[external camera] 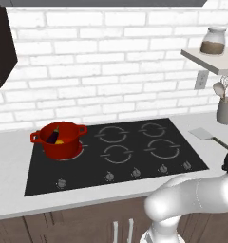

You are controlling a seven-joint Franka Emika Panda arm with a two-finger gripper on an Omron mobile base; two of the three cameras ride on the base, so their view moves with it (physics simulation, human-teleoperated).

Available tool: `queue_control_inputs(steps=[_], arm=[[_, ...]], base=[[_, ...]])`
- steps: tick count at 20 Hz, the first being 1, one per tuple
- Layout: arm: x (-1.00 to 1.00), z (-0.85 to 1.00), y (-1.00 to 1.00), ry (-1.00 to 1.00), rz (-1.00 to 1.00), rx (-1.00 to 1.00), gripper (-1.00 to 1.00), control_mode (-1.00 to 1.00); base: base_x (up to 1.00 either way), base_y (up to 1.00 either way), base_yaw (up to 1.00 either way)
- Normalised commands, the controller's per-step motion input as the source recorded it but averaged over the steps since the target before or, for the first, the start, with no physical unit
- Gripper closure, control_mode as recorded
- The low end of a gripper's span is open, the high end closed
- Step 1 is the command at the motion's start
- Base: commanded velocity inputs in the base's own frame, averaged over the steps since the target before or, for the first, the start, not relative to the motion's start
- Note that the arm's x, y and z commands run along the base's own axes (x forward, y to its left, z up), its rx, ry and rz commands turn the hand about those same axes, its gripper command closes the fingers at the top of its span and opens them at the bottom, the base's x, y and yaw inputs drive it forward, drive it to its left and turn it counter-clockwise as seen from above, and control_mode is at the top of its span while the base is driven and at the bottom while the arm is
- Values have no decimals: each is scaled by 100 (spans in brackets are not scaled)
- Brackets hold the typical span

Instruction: Put the lemon and eggplant in the pot. Retrieve the spatula and lightly stir the vegetables in the pot.

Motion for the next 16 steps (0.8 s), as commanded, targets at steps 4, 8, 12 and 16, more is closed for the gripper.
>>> queue_control_inputs(steps=[4,8,12,16], arm=[[21,-24,23,0,0,-4,-100,-100],[22,-22,1,0,-2,-8,-100,-100],[29,-16,0,0,-5,-10,-100,-100],[29,-12,-2,0,-5,-8,-100,-100]], base=[[0,0,0],[0,0,0],[0,0,0],[0,0,0]])
